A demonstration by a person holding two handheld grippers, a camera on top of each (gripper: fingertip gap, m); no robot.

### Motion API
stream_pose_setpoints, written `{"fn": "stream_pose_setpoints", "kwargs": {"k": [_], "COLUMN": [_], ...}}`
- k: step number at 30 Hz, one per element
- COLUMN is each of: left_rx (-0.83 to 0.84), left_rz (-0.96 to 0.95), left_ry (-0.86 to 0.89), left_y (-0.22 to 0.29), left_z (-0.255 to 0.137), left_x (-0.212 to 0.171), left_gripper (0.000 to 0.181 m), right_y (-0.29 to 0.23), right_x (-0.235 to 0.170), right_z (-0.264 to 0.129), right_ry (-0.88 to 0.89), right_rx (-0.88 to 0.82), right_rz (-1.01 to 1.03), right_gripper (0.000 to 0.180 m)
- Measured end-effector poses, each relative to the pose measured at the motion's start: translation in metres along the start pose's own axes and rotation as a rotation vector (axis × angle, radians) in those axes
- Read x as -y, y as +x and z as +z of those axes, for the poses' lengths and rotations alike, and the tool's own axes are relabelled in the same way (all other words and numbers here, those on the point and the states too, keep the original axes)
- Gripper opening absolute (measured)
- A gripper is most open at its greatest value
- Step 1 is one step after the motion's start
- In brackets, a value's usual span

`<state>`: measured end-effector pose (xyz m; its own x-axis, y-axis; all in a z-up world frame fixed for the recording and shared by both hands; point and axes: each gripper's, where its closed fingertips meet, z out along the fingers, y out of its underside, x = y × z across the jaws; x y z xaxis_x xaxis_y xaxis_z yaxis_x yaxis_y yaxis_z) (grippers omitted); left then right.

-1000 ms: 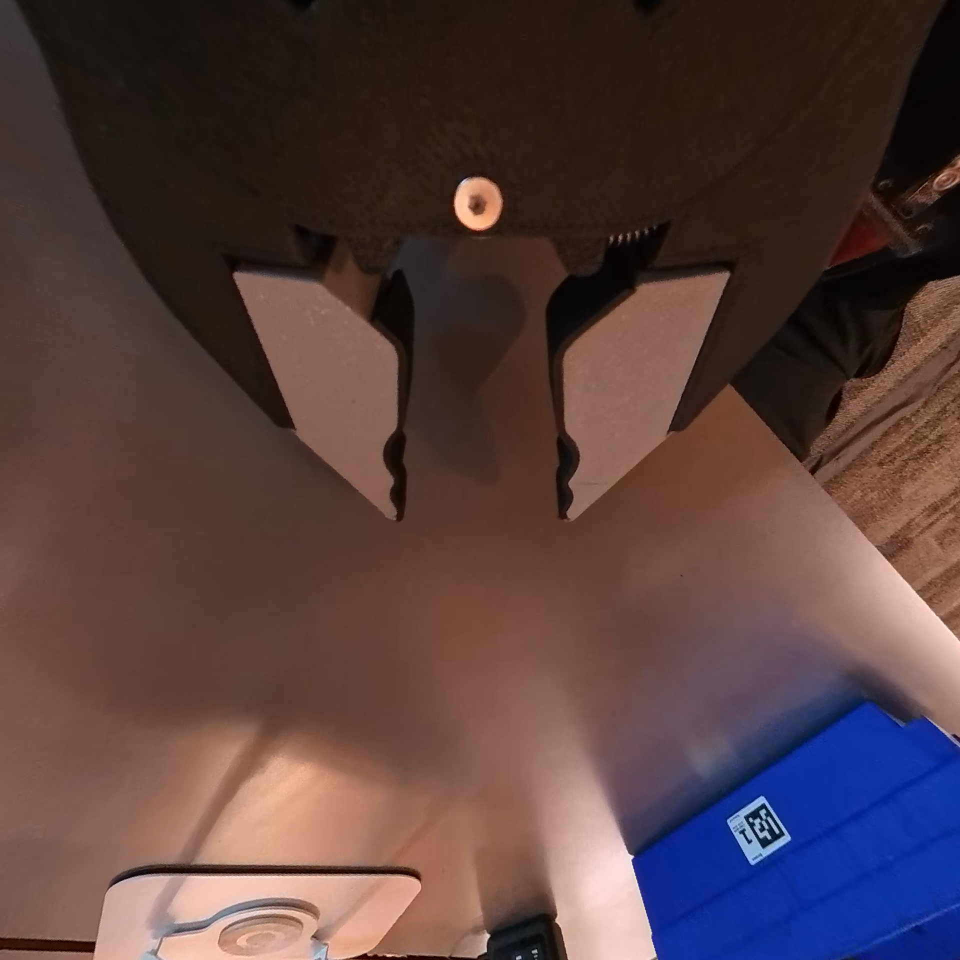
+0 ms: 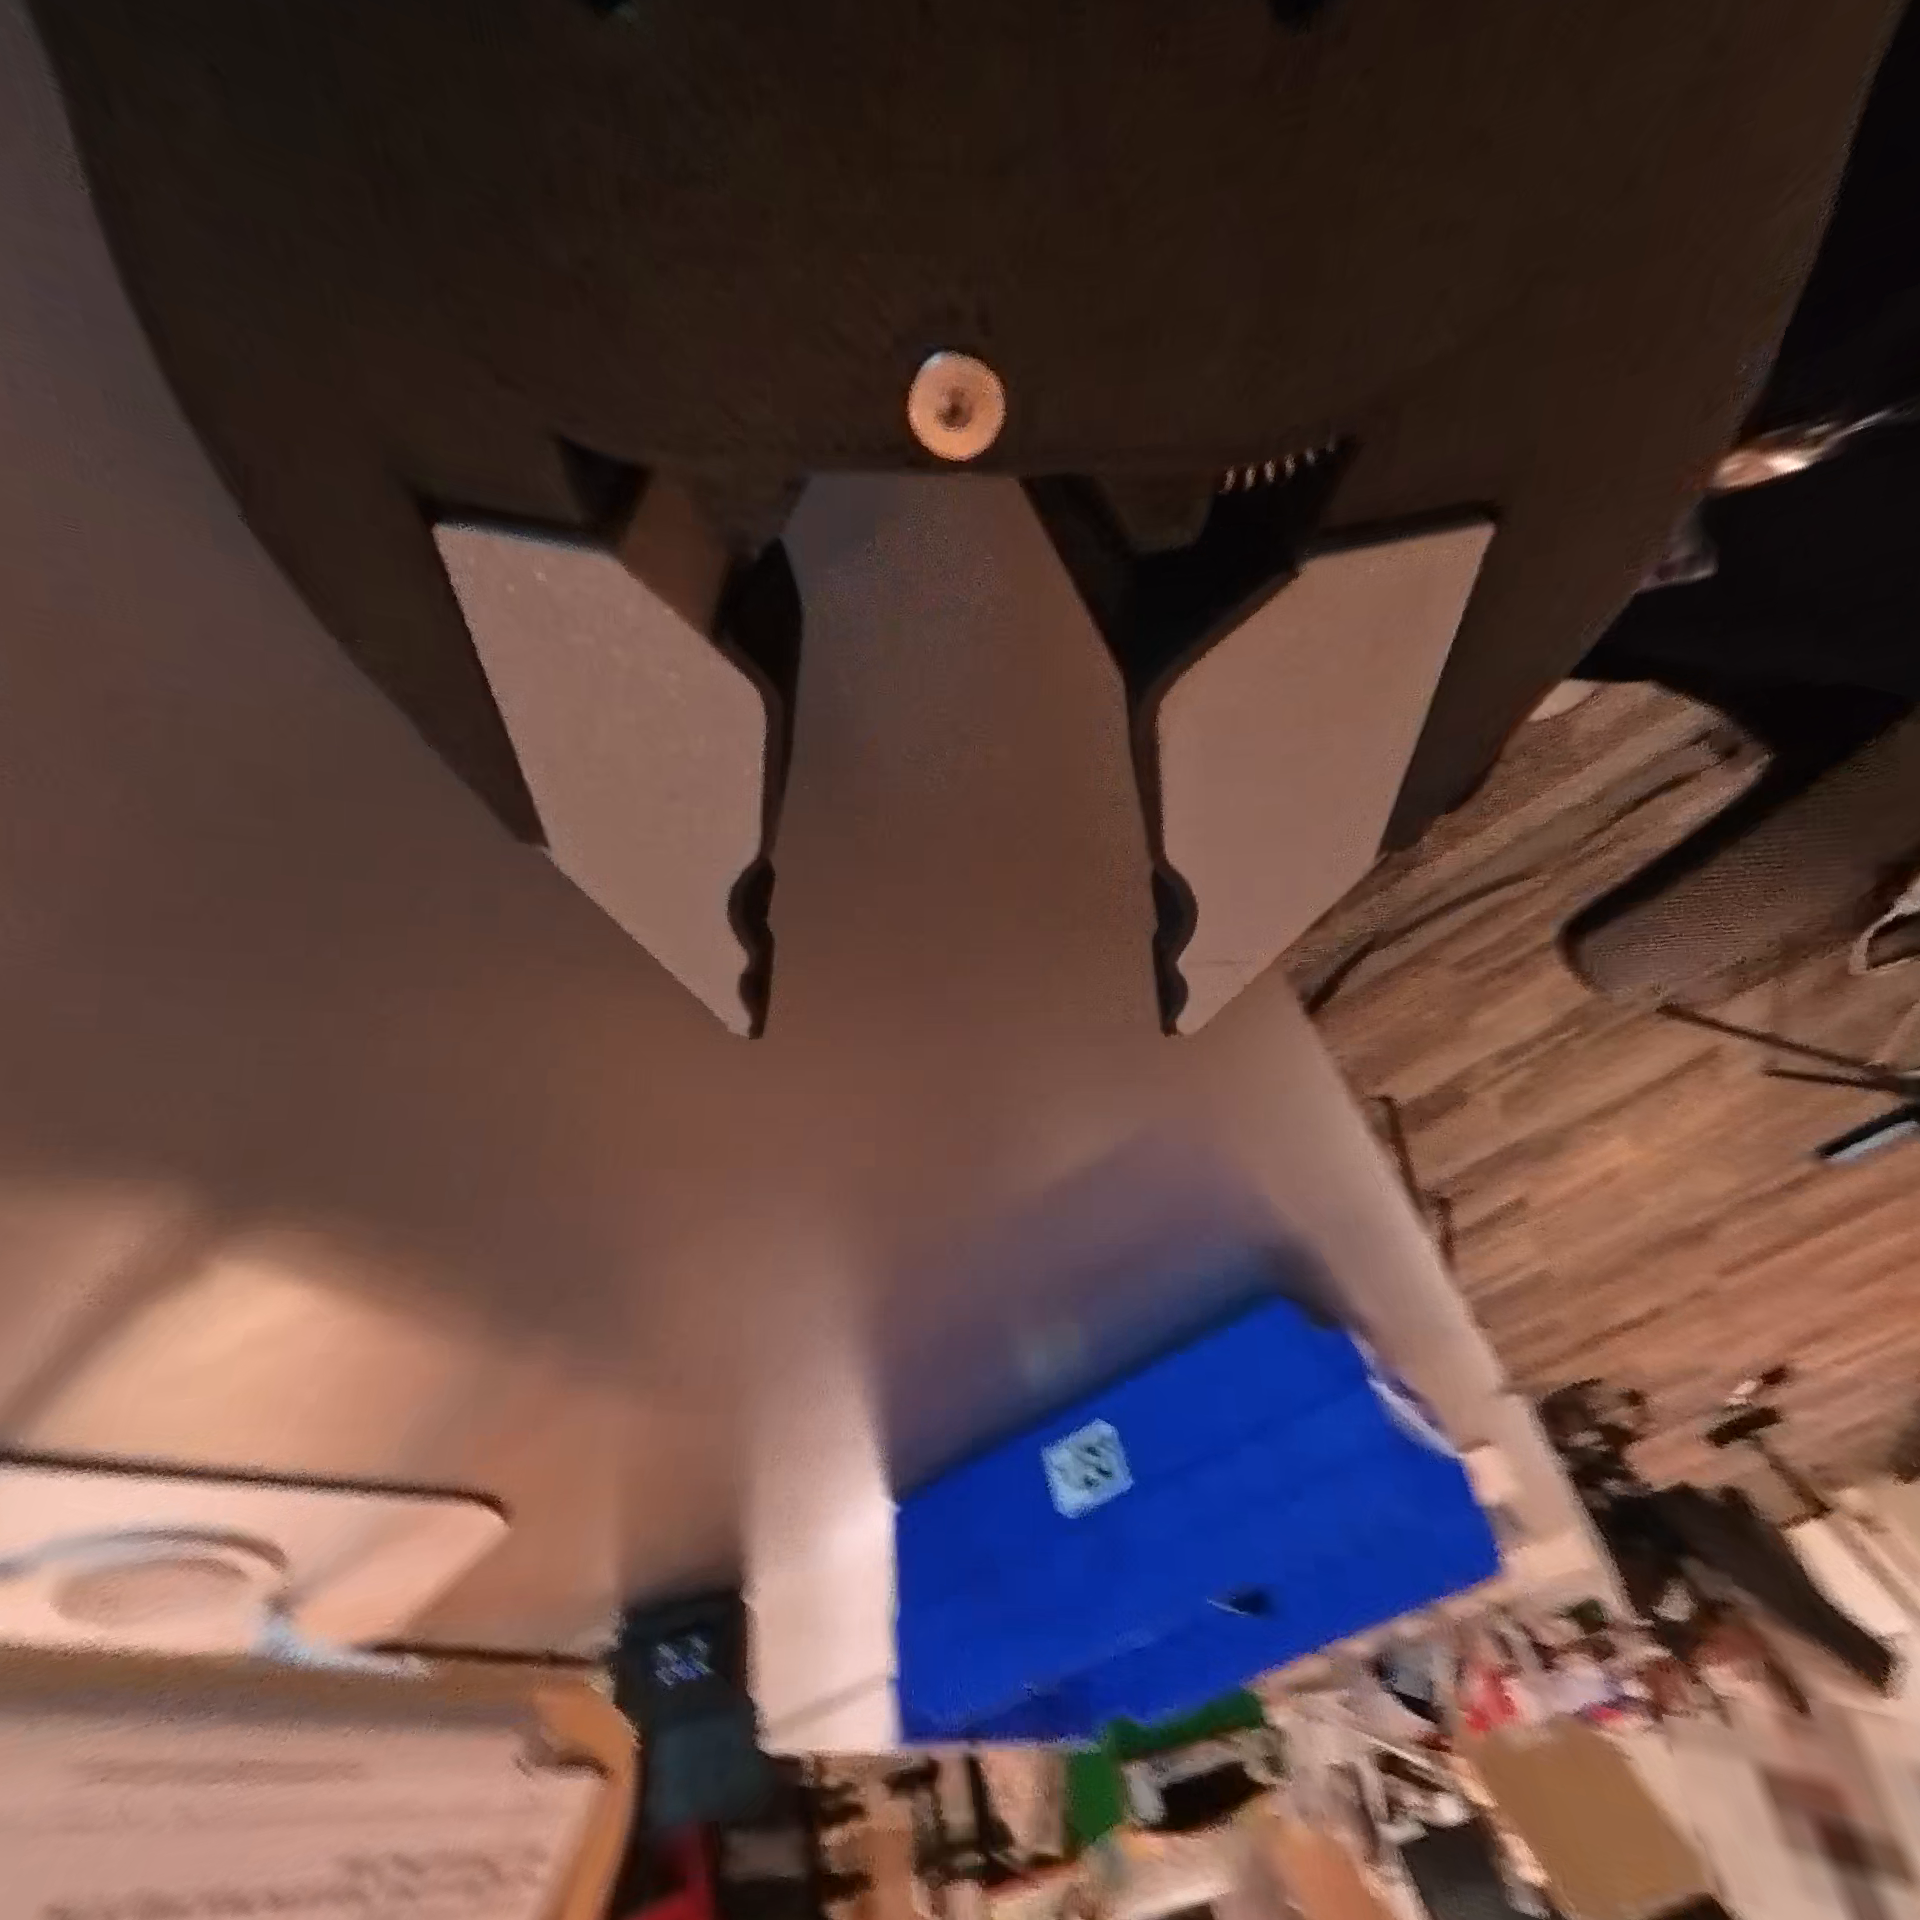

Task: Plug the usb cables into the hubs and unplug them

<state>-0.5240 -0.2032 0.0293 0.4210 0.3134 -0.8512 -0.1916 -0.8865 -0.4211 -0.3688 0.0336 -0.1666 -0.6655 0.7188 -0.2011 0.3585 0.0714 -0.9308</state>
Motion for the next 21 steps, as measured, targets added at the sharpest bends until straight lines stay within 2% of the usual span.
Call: {"fn": "stream_pose_setpoints", "kwargs": {"k": [4,7,11,15,17,21], "left_rx": [-0.25,-0.418,-0.651,-0.651,-0.664,-0.694], "left_rz": [-0.101,-0.202,-0.396,-0.536,-0.594,-0.679], "left_ry": [0.168,0.295,0.46,0.539,0.553,0.585], "left_y": [0.091,0.141,0.181,0.184,0.186,0.191], "left_z": [-0.005,-0.009,-0.019,-0.009,-0.007,-0.01], "left_x": [0.06,0.094,0.124,0.125,0.123,0.121], "left_gripper": [0.008,0.008,0.008,0.008,0.008,0.008], "right_y": [-0.041,-0.055,-0.049,-0.043,-0.037,-0.023], "right_x": [0.055,0.092,0.109,0.097,0.088,0.094], "right_z": [-0.006,-0.015,-0.016,0.0,0.008,0.011], "right_ry": [0.058,0.111,0.128,0.104,0.063,0.094], "right_rx": [0.093,0.133,0.207,0.264,0.233,0.151], "right_rz": [-0.142,-0.234,-0.291,-0.234,-0.222,-0.144], "right_gripper": [0.077,0.077,0.055,0.057,0.062,0.056]}}
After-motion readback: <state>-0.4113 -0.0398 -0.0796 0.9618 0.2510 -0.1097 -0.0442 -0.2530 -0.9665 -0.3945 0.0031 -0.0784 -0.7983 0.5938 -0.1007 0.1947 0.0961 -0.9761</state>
